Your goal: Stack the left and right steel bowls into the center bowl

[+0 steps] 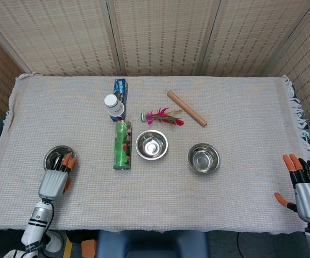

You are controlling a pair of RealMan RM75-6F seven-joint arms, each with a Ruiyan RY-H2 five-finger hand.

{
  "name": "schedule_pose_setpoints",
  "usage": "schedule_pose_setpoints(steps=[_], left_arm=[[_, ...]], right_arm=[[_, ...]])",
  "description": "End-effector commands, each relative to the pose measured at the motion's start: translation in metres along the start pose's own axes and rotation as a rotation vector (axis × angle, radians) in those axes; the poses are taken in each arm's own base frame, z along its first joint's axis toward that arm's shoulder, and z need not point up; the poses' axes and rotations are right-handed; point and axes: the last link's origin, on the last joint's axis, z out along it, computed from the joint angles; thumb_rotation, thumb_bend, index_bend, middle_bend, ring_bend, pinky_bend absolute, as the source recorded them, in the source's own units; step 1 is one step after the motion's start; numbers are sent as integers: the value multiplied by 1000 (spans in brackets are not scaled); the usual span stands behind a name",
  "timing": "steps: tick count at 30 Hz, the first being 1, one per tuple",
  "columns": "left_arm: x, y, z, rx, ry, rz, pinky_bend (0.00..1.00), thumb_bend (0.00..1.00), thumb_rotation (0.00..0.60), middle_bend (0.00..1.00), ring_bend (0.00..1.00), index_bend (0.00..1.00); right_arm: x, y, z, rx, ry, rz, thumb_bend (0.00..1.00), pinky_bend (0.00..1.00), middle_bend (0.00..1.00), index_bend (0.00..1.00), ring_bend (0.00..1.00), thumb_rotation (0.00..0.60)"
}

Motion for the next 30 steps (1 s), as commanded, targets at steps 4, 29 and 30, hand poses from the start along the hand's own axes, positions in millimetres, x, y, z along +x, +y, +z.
schedule_pose_setpoints(steps=[4,29,30], left_arm=[[-4,-13,-6,46,3,14,97,425,600,0,0,139],[29,5,20,-17,358,49,136,634,600,227,67,781],[36,10,25,-31,388,43,136,634,600,229,67,782]], right_arm=[[-2,-1,0,6,-15,0,52,0,0,0,0,600],[0,-4,-5,32,-49,37,53,0,0,0,0,600],[1,-4,-5,32,-48,39,53,0,0,0,0,600]])
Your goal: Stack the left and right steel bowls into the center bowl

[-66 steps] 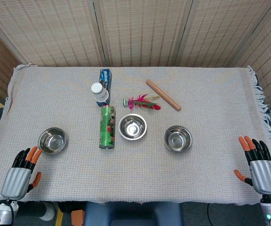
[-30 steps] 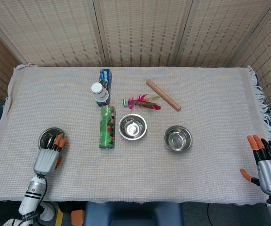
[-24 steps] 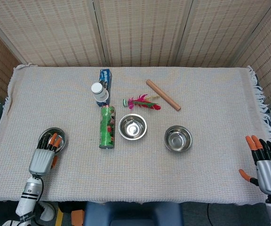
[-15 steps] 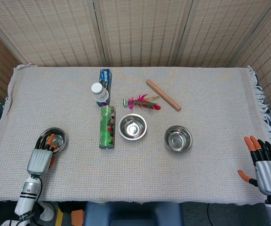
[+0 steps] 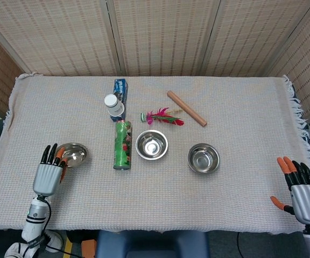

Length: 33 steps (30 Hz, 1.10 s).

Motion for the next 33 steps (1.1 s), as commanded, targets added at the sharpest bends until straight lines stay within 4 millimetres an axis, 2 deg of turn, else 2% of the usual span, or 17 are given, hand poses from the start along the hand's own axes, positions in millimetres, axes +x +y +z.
schedule_pose_setpoints(steps=[1,8,15,17,24,28,33], left_arm=[[14,15,18,-39,86,-32,136,635,600,230,67,782],[39,56,64,-103,179,-118,136,635,600,234,70,783],[52,110,111,-177,202,-181,136,635,600,240,76,783],[55,131,123,-211,196,-199,136,635,600,242,76,783],[47,178,133,-281,137,-192,136,635,600,245,77,783],[37,188,133,-293,105,-159,136,636,600,245,77,774],[33,191,131,-300,90,-154,135,608,600,236,77,661]], right_arm=[[1,0,0,1,1,3,52,0,0,0,0,600],[3,1,-1,-2,8,11,53,0,0,0,0,600],[7,5,-1,-16,16,19,53,0,0,0,0,600],[8,7,0,-23,19,24,53,0,0,0,0,600],[14,12,0,-34,30,43,52,0,0,0,0,600],[17,14,-1,-35,34,53,53,0,0,0,0,600],[18,14,-2,-34,36,57,52,0,0,0,0,600]])
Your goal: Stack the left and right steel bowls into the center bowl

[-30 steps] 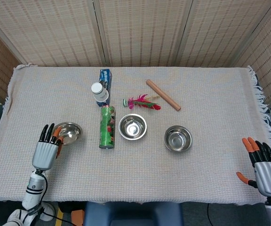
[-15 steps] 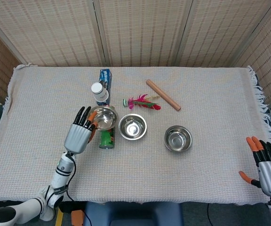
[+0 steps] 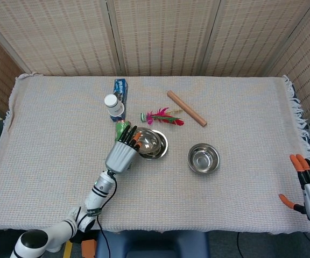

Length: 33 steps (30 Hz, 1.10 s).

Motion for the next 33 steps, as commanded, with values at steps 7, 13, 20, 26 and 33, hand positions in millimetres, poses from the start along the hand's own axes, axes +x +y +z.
schedule_pose_setpoints(steps=[7,13,20,26,33], left_arm=[[-11,20,-4,-39,-78,4,119,520,600,166,37,314],[-10,29,-6,-58,-113,-12,107,446,600,109,1,88],[1,20,-20,-56,-127,9,106,435,600,88,0,58],[19,-19,-62,11,-125,22,106,434,600,89,0,58],[31,-61,-103,118,-146,39,106,434,600,89,0,58]], right_arm=[[2,-2,-1,12,3,11,52,0,0,0,0,600],[3,-2,-2,13,6,16,53,0,0,0,0,600],[-3,-6,-1,29,-10,-1,53,0,0,0,0,600],[-33,-28,23,131,-122,-80,53,0,0,0,0,600],[-70,-70,65,266,-215,-140,69,0,0,28,0,600]])
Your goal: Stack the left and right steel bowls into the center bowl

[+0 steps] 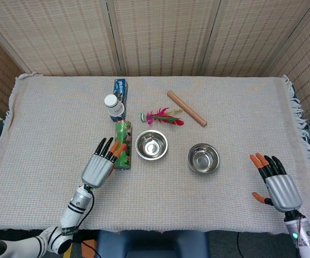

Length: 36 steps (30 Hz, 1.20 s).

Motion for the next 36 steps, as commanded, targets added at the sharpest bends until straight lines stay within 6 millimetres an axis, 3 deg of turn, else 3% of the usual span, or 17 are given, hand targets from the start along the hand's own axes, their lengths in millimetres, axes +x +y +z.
schedule_pose_setpoints(steps=[1,9,18,21,27,36], left_arm=[[3,-19,-18,44,-17,11,106,435,600,89,0,58],[14,-51,-37,111,-5,21,106,433,600,89,0,58],[23,-78,-49,183,8,5,106,435,600,89,0,58],[24,-83,-51,196,10,2,106,436,600,90,0,58],[26,-94,-54,231,14,-12,106,436,600,90,0,58],[27,-105,-60,267,20,-22,106,435,600,89,0,58]], right_arm=[[-16,-22,36,68,-46,-36,71,0,0,48,0,600],[-46,-50,87,109,-131,-23,125,0,0,247,0,600],[-65,-73,115,150,-126,-9,176,0,0,382,0,600],[-69,-77,123,155,-102,2,203,0,3,479,0,600],[-73,-83,131,164,-39,5,327,0,96,739,0,600],[-47,-99,122,236,97,38,369,4,125,762,0,600]])
